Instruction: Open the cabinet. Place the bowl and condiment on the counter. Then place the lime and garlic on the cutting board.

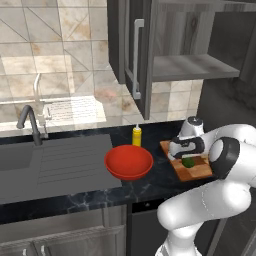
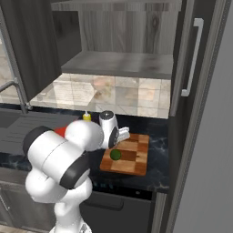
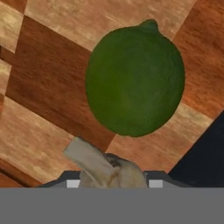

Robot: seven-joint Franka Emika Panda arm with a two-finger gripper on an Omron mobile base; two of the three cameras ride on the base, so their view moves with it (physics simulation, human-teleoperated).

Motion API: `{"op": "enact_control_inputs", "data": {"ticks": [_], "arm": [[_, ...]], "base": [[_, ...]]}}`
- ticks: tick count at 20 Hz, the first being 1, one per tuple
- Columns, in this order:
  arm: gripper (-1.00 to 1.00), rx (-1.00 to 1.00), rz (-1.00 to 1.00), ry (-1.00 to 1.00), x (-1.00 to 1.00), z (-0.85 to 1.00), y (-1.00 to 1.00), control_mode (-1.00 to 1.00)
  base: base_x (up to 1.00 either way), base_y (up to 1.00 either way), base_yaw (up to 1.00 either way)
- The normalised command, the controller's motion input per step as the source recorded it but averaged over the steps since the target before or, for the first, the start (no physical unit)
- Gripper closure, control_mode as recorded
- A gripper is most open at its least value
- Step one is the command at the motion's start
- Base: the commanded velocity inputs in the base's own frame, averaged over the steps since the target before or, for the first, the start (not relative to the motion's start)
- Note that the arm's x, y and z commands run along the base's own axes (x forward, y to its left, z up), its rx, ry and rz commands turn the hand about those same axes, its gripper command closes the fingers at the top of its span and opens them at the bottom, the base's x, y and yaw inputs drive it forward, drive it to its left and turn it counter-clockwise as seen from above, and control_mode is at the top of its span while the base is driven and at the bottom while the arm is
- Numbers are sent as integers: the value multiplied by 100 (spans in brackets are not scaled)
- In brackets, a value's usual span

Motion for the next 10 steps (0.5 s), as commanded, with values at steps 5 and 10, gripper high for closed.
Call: {"op": "enact_control_inputs", "data": {"ticks": [5,10], "arm": [[-100,0,4,0,27,0,-10,-100],[-100,0,3,-1,10,0,-16,-100]], "base": [[0,0,0],[0,0,0]]}}
